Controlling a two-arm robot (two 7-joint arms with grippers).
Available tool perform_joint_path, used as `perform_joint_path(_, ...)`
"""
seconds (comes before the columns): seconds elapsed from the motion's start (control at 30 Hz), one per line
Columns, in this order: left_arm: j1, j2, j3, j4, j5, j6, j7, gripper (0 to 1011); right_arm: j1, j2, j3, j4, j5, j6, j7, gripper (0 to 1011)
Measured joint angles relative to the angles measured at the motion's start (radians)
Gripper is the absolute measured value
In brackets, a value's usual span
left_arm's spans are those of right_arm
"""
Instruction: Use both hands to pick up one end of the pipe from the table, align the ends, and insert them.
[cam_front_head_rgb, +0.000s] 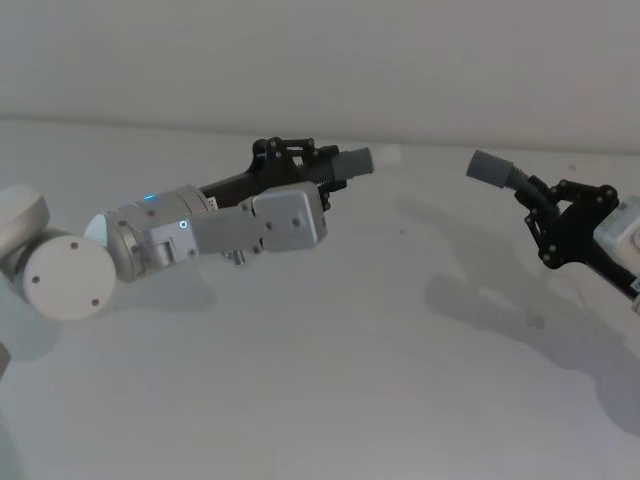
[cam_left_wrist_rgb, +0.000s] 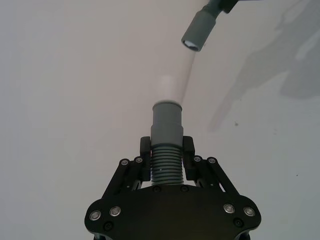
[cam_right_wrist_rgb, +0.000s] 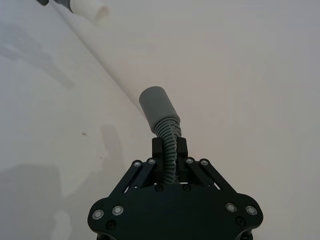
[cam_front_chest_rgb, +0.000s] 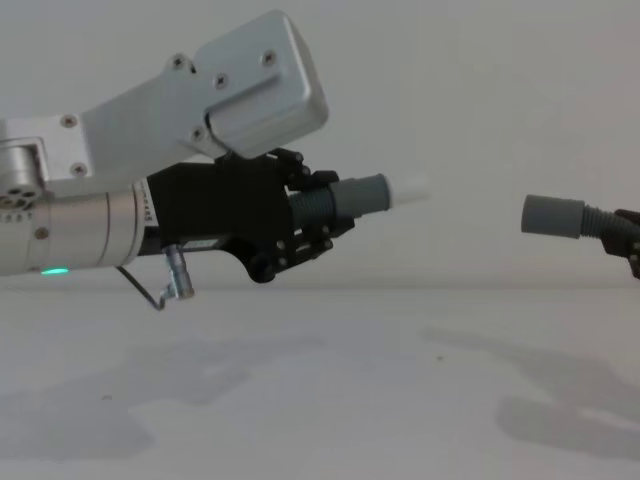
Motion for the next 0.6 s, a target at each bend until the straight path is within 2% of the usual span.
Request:
perform_joint_path(0.3,-0.015,0.03,0.012,-0.01,0.065,-0.078,0.005,354,-0.005,0.005,0.004,-0.001,-0.003,-0.021,0.009,148)
perform_joint_path(0.6,-0.021,0.045,0.018,-0.015,0.096,-0.117,0.007,354,-0.001,0.019,0.004,0.014,0.022,-0.097,0.052,148)
